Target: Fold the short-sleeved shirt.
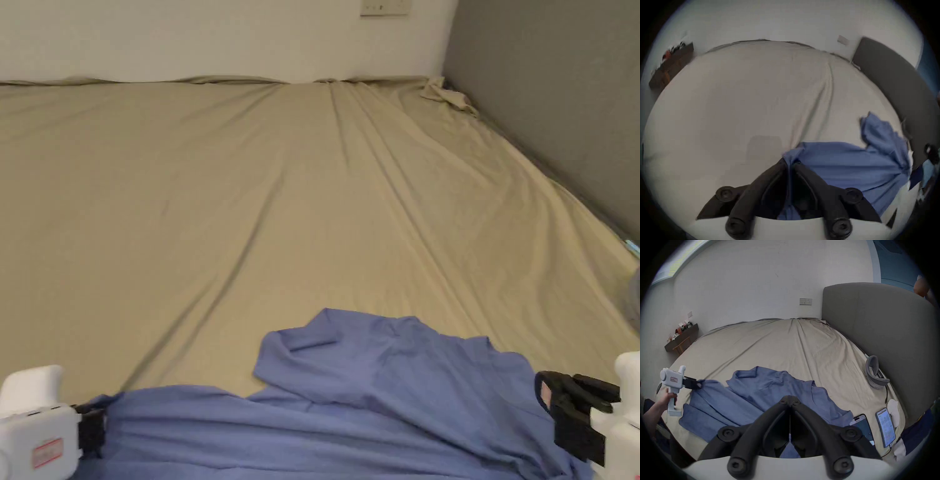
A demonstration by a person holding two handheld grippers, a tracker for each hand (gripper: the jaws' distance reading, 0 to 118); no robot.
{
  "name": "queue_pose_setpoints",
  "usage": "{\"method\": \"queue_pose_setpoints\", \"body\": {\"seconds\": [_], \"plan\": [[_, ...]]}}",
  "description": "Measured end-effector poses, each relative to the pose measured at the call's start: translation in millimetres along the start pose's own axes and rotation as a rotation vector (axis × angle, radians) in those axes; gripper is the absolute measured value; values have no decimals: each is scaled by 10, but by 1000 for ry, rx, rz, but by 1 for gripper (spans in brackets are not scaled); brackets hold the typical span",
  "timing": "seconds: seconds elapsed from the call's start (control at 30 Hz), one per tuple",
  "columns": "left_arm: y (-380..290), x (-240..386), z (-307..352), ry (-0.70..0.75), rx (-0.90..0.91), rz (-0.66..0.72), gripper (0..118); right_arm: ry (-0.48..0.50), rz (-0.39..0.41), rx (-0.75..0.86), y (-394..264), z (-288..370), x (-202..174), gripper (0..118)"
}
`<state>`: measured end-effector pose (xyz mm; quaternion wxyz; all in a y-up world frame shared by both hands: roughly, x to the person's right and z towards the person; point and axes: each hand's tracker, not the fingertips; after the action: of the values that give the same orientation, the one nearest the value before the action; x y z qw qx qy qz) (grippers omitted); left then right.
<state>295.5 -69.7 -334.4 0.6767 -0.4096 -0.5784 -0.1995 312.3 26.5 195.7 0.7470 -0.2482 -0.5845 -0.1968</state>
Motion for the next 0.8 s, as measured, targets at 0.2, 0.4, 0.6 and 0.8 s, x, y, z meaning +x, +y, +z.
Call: {"method": "queue_pose_setpoints", "body": {"seconds": [0.2, 0.4, 0.6, 0.8], "plan": [[12, 287, 648, -88, 147, 2, 1, -94, -96, -123, 208, -212, 803, 115], [-9, 445, 664, -110, 129, 27, 1, 11, -217, -458, -2, -1028, 1271, 115], [-15, 519, 577, -100, 99, 31, 1, -87, -85, -637, -268, -1579, 1134, 112], [45, 544, 538, -146, 117, 60, 1, -5, 47, -597, -34, -1529, 868, 18]]}}
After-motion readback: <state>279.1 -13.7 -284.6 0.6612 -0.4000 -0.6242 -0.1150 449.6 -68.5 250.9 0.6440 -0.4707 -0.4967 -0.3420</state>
